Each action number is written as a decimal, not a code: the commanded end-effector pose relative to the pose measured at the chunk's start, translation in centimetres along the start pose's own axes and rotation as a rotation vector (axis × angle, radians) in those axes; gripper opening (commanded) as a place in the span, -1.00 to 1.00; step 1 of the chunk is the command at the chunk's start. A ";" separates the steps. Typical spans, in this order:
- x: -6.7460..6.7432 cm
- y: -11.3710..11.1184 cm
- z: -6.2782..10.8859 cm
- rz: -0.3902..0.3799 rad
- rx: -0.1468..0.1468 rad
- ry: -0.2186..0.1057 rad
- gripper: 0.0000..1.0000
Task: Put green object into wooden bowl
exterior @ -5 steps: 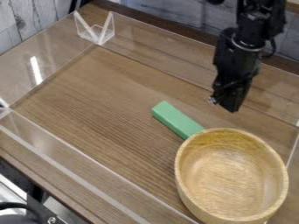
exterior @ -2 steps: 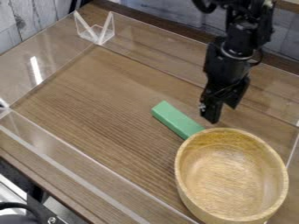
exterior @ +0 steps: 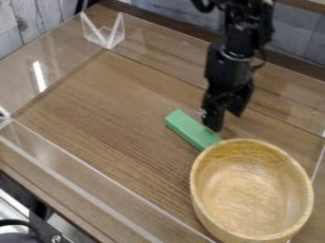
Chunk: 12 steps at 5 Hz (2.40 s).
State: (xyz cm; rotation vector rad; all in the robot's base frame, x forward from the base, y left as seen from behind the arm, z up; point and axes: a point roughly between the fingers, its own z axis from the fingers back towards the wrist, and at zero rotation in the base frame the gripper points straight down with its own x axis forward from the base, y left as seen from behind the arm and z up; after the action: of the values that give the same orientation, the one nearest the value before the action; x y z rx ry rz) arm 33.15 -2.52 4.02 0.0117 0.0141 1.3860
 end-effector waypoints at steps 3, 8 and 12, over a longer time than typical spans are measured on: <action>2.3 -0.4 3.2 0.027 -0.058 0.015 1.00; 2.2 3.4 0.8 0.058 -0.008 0.032 1.00; 1.4 4.5 2.2 -0.004 -0.005 0.025 1.00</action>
State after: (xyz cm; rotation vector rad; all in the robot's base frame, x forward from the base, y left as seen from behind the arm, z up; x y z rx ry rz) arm 28.08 -0.46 4.50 0.0341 0.0903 1.3859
